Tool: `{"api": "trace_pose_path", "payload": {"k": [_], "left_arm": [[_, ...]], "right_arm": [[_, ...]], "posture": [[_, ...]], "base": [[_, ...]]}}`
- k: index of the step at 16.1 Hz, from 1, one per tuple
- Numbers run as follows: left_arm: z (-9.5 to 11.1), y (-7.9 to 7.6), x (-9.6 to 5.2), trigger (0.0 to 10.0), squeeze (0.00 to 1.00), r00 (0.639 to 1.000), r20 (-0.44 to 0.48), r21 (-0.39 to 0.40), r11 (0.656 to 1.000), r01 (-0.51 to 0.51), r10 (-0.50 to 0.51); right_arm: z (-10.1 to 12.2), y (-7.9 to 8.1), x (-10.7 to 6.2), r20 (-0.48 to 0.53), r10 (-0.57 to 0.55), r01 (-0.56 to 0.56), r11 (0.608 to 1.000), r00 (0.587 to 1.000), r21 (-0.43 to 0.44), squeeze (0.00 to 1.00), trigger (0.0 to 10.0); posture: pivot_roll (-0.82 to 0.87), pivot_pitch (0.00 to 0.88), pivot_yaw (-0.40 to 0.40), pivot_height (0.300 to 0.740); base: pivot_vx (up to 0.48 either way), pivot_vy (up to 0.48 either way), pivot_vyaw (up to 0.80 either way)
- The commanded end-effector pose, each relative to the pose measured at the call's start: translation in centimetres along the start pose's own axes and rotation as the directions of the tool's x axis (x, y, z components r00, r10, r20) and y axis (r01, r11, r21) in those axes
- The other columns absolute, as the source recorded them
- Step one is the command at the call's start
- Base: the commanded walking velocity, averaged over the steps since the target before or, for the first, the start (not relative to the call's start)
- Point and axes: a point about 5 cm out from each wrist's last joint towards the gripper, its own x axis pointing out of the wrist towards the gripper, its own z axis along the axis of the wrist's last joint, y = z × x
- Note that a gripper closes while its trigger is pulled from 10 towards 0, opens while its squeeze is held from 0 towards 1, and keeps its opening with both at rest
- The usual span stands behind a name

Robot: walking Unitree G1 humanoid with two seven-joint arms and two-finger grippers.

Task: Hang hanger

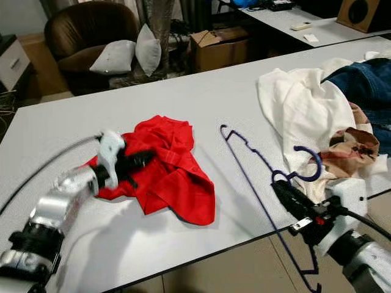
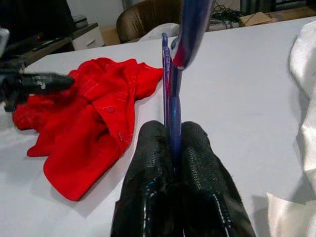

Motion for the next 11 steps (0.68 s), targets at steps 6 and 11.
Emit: {"api": "trace_pose_path", "payload": {"k": [6, 11], "left_arm": [[-1.3, 1.6, -0.8, 10.0, 1.00, 0.990, -0.050, 0.051, 0.991, -0.126, 0.129], [-1.0, 0.6, -0.3, 10.0, 1.00, 0.997, 0.055, -0.115, 0.992, -0.044, 0.050]], "right_arm": [[0.2, 0.3, 0.6, 0.000, 0.055, -0.055, 0.998, 0.999, -0.024, 0.00, 10.0], [0.2, 0.4, 0.7, -0.008, 0.074, -0.074, 0.997, 0.997, -0.021, 0.00, 10.0]], "posture": [[-0.17, 0.000, 0.118, 0.740], [-0.17, 0.000, 0.125, 0.740]], "base": [[0.000, 0.000, 0.00], [0.000, 0.000, 0.00]]}}
